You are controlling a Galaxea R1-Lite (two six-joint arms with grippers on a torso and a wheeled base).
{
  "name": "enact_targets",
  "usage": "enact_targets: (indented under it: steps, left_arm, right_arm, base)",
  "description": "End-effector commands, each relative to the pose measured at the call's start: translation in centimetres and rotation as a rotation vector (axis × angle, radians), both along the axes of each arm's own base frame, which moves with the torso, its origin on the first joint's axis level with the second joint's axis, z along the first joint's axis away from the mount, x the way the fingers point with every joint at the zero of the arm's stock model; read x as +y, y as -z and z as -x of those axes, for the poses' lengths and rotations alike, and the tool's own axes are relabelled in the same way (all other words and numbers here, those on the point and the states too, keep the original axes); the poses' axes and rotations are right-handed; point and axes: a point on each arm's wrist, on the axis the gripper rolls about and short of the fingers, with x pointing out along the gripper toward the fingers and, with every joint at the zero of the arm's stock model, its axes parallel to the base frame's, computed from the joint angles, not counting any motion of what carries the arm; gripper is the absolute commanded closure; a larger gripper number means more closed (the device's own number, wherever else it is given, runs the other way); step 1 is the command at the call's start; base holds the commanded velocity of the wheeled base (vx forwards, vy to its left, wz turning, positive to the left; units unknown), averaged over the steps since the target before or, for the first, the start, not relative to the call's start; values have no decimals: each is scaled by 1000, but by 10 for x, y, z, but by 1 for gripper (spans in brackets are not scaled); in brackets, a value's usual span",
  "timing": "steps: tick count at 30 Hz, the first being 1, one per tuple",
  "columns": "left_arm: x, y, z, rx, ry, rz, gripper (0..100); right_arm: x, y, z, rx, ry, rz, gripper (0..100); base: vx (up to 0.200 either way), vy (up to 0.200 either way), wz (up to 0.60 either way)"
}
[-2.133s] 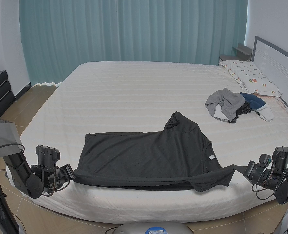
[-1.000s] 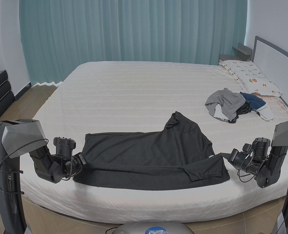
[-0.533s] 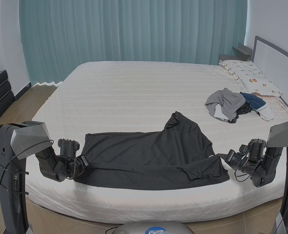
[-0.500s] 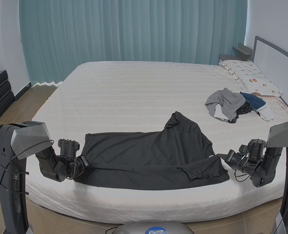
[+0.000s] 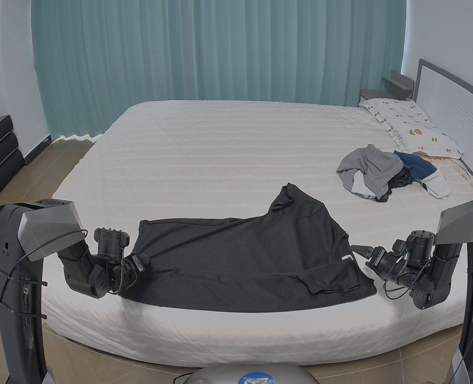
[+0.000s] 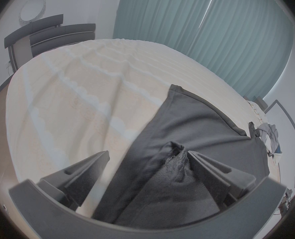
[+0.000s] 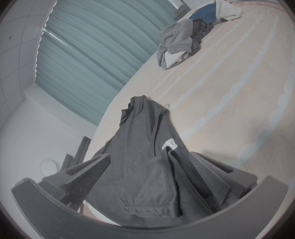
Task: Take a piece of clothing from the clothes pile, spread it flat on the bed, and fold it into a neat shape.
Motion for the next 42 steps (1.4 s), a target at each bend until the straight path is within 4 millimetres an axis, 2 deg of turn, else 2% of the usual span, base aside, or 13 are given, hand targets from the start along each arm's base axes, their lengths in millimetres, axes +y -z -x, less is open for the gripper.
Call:
enact_targets:
  steps: [1,10,21,24,42]
  left_arm:
    - [13,-18,2,-40,-35,4,0]
    - [29,-25,2,-78,-74,14,0]
    - [27,-25,-1,-105,-97,58,0]
    - [27,-25,-1,-104,-97,58,0]
    - [27,-26,-2,-115,-118,79,0]
  right_arm:
    - [-6,-4,6,0,29,-39,0]
    - [-6,-1,10,27,28,-66,0]
    - [-6,1,10,49,40,-102,0]
    - [-6,1,10,51,40,-102,0]
    - [-4,1,10,49,38,-101,0]
  base:
    - [0,0,0]
    - [0,0,0]
    - [0,0,0]
    - [0,200,0]
    - [0,0,0]
